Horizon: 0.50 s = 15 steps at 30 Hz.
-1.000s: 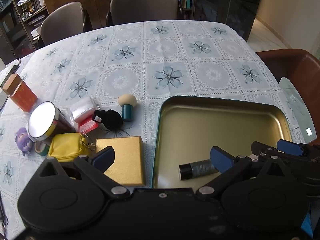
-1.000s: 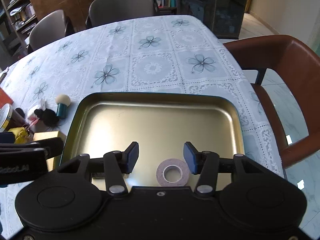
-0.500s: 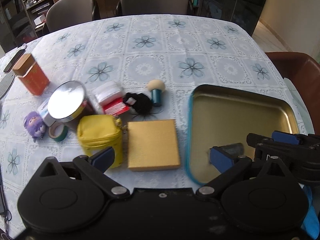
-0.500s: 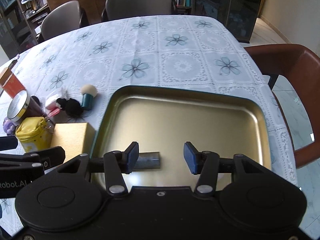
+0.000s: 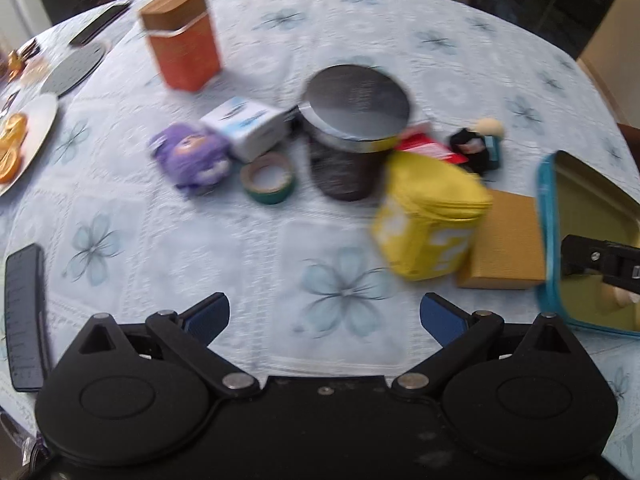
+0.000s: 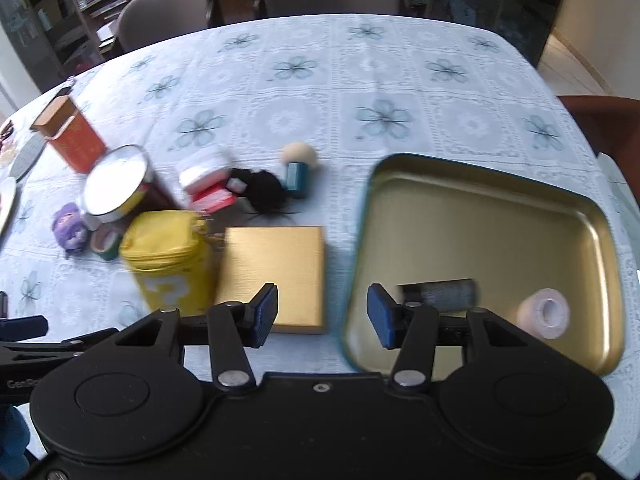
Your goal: Organize soft objects
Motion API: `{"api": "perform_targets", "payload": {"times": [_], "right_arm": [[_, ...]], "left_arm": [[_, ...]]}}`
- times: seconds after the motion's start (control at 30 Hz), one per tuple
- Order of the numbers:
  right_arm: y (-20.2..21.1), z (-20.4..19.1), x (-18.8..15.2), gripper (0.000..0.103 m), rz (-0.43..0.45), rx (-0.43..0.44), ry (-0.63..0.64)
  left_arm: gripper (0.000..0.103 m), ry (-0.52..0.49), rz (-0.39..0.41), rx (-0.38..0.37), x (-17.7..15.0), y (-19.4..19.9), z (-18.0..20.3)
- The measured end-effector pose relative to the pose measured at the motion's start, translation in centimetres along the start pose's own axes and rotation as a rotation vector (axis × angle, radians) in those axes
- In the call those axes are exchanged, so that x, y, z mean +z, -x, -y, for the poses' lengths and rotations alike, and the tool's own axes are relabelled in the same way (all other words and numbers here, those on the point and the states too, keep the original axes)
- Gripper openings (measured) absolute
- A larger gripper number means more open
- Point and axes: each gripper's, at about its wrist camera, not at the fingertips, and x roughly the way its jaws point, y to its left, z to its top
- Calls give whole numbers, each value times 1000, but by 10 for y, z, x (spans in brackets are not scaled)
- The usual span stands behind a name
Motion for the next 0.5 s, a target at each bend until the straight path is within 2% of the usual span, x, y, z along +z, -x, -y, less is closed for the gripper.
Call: {"api": "perform_targets", "payload": {"times": [0.13,0.27,0.5], "right_arm": [[-4,-35,5,50,8,54,39],[-13,-61,13,50,19,40,59],[-30,-59,43,50,33,-2,-16]], "left_arm": [[101,31,-26,26,-1,-8,-34],[101,37,-34,29,-2,-13,-53],[101,26,-30,-1,-2,-9,-61]]}}
